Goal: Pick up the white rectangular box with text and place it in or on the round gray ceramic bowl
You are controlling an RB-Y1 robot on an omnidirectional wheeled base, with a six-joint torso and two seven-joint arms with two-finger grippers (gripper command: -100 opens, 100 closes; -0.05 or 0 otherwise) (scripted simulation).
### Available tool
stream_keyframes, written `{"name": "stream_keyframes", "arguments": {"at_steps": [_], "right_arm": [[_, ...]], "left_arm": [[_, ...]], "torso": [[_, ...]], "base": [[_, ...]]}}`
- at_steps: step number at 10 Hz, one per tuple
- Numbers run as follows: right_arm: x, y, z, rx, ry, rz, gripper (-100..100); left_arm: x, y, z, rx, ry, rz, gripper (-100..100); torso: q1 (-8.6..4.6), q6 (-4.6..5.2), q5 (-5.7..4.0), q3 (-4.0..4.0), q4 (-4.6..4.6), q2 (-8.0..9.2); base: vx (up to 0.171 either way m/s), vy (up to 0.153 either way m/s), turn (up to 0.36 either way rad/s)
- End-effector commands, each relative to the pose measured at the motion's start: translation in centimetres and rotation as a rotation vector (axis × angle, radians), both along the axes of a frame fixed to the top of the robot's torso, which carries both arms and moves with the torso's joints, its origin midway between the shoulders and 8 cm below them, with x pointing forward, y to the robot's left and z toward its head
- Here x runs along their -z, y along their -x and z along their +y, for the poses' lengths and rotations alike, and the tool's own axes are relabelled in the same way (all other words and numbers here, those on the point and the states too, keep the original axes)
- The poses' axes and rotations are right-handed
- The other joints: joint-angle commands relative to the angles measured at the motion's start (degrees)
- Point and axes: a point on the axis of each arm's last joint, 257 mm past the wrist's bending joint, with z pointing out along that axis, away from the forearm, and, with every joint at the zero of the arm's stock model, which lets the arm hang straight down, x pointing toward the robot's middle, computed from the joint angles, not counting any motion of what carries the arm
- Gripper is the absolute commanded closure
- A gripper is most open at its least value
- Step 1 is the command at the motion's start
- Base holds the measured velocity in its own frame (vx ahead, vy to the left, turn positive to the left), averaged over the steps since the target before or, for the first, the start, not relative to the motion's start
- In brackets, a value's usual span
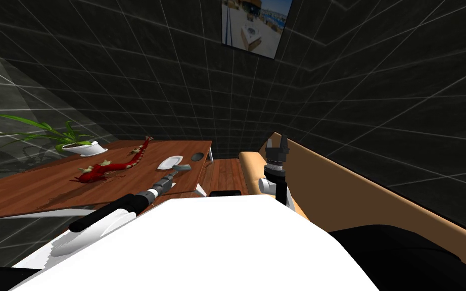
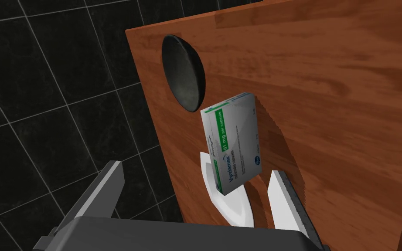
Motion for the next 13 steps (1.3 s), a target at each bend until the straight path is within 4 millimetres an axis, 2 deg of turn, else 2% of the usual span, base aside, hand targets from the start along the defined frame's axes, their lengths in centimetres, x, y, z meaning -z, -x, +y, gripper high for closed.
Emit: {"name": "stream_keyframes", "arguments": {"at_steps": [1,2,4,5,7,8,11,12,13], "right_arm": [[0.0,0.0,0.0,0.0,0.0,0.0,0],[0.0,0.0,0.0,0.0,0.0,0.0,0],[0.0,0.0,0.0,0.0,0.0,0.0,0],[0.0,0.0,0.0,0.0,0.0,0.0,0],[0.0,0.0,0.0,0.0,0.0,0.0,0],[0.0,0.0,0.0,0.0,0.0,0.0,0],[0.0,0.0,0.0,0.0,0.0,0.0,0],[0.0,0.0,0.0,0.0,0.0,0.0,0],[0.0,0.0,0.0,0.0,0.0,0.0,0]], "left_arm": [[1.7,1.7,1.3,-0.002,0.003,0.088,-100],[1.7,1.6,1.2,-0.005,0.011,0.088,-100],[4.3,4.5,3.2,-0.011,0.013,0.226,-100],[4.3,4.5,3.1,-0.015,0.025,0.225,-100],[6.3,7.3,5.1,-0.026,0.024,0.349,-100],[6.3,7.4,4.9,-0.03,0.037,0.353,-100],[8.5,11.8,7.5,-0.054,0.051,0.525,-100],[8.6,11.9,7.6,-0.058,0.052,0.527,-100],[9.2,13.4,8.4,-0.068,0.055,0.581,-100]], "torso": [[0.0,0.0,0.0,0.0,0.0,0.0],[-0.05,-0.01,-0.01,0.0,0.0,-0.02],[-0.11,0.0,-0.02,-0.02,0.0,-0.05],[-0.17,0.0,-0.03,-0.15,-0.05,-0.28],[-0.06,0.0,-0.02,-0.1,-0.04,-0.18],[0.0,-0.01,-0.01,-0.22,-0.08,-0.41],[0.17,0.0,0.03,-0.19,-0.07,-0.32],[0.16,0.01,0.04,-0.27,-0.1,-0.46],[0.18,0.01,0.04,-0.17,-0.07,-0.26]], "base": [[0.172,-0.052,0.033],[0.15,-0.055,0.031],[0.225,-0.074,0.051],[0.216,-0.055,0.026],[0.255,-0.041,0.05],[0.241,-0.006,0.026],[0.257,-0.003,0.058],[0.219,0.002,0.015],[0.191,0.012,0.036]]}}
